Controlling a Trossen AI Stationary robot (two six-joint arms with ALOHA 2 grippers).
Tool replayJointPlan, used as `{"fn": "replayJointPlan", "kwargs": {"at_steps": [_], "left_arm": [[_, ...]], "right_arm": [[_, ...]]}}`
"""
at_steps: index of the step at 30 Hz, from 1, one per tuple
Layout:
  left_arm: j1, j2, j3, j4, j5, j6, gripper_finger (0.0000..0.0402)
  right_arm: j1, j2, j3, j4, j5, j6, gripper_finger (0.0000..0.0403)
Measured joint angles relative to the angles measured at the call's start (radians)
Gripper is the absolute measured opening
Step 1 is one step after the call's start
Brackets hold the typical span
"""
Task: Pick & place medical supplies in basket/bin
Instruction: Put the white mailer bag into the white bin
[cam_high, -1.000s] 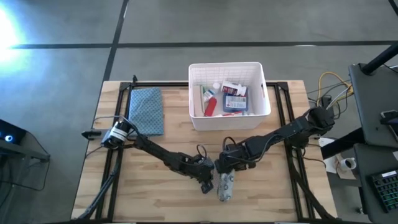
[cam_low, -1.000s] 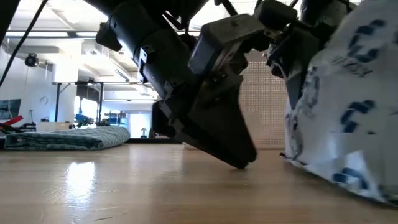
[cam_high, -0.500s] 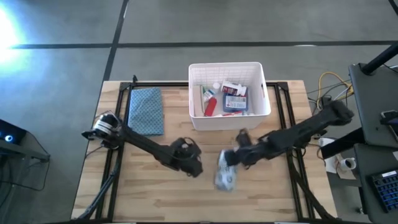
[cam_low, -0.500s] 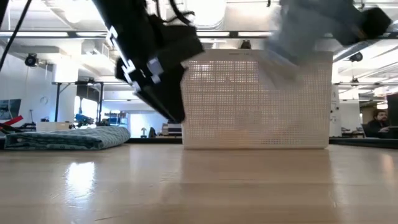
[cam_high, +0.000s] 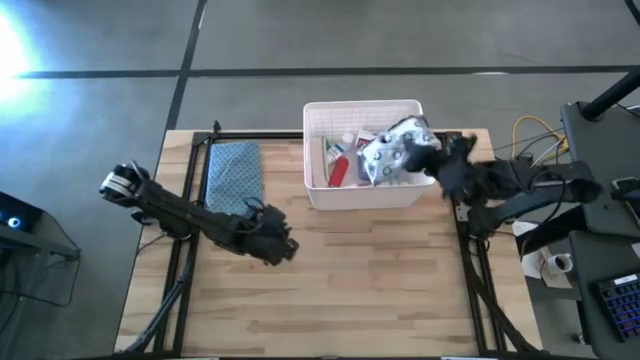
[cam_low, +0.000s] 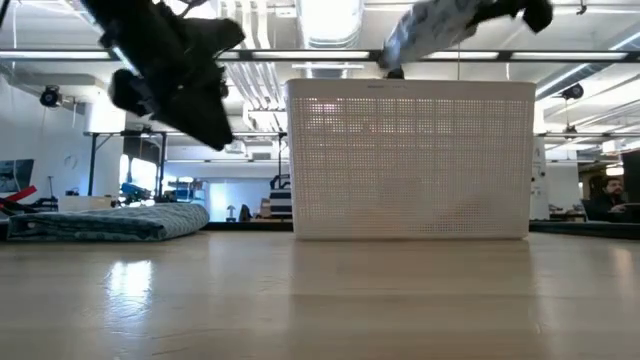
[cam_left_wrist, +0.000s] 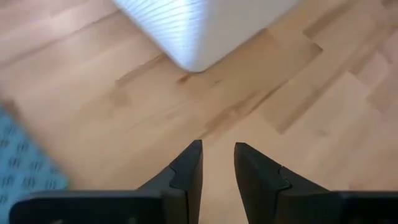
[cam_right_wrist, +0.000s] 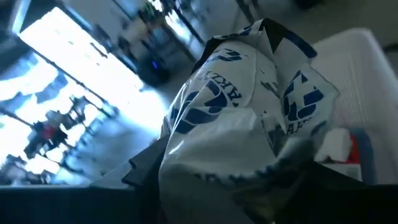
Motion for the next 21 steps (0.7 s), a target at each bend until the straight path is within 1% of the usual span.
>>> {"fn": "replayJointPlan", "kwargs": {"at_steps": [3, 4, 5, 7, 9, 11, 13, 15, 17, 21], "left_arm": [[0.0, -0.069, -0.088, 0.033, 0.0, -0.107, 0.0074], [0.0, -0.09, -0.113, 0.043, 0.0, -0.147, 0.0074], [0.0, -0.109, -0.138, 0.05, 0.0, -0.183, 0.0074], [0.0, -0.146, -0.182, 0.062, 0.001, -0.239, 0.0074], [0.0, -0.182, -0.218, 0.071, 0.001, -0.272, 0.0074], [0.0, -0.216, -0.246, 0.077, 0.005, -0.29, 0.0074], [0.0, -0.246, -0.267, 0.084, 0.007, -0.295, 0.0074], [0.0, -0.272, -0.284, 0.086, 0.007, -0.295, 0.0074], [0.0, -0.293, -0.295, 0.086, 0.008, -0.295, 0.0074], [0.0, -0.315, -0.3, 0.086, 0.008, -0.295, 0.0074]], "right_arm": [[-0.181, 0.024, -0.002, 0.0, -0.243, -0.066, 0.0224], [-0.238, 0.04, -0.003, -0.003, -0.301, -0.092, 0.0233], [-0.288, 0.055, -0.003, -0.006, -0.333, -0.113, 0.0241], [-0.378, 0.077, -0.004, -0.005, -0.344, -0.129, 0.0255], [-0.443, 0.088, 0.007, -0.012, -0.368, -0.103, 0.0265], [-0.486, 0.087, 0.025, -0.006, -0.468, -0.068, 0.0272], [-0.503, 0.082, 0.046, 0.001, -0.528, -0.082, 0.0277], [-0.493, 0.073, 0.068, 0.001, -0.536, -0.158, 0.0281], [-0.458, 0.059, 0.097, 0.004, -0.536, -0.26, 0.0283], [-0.334, 0.031, 0.144, -0.003, -0.539, -0.454, 0.0281]]}}
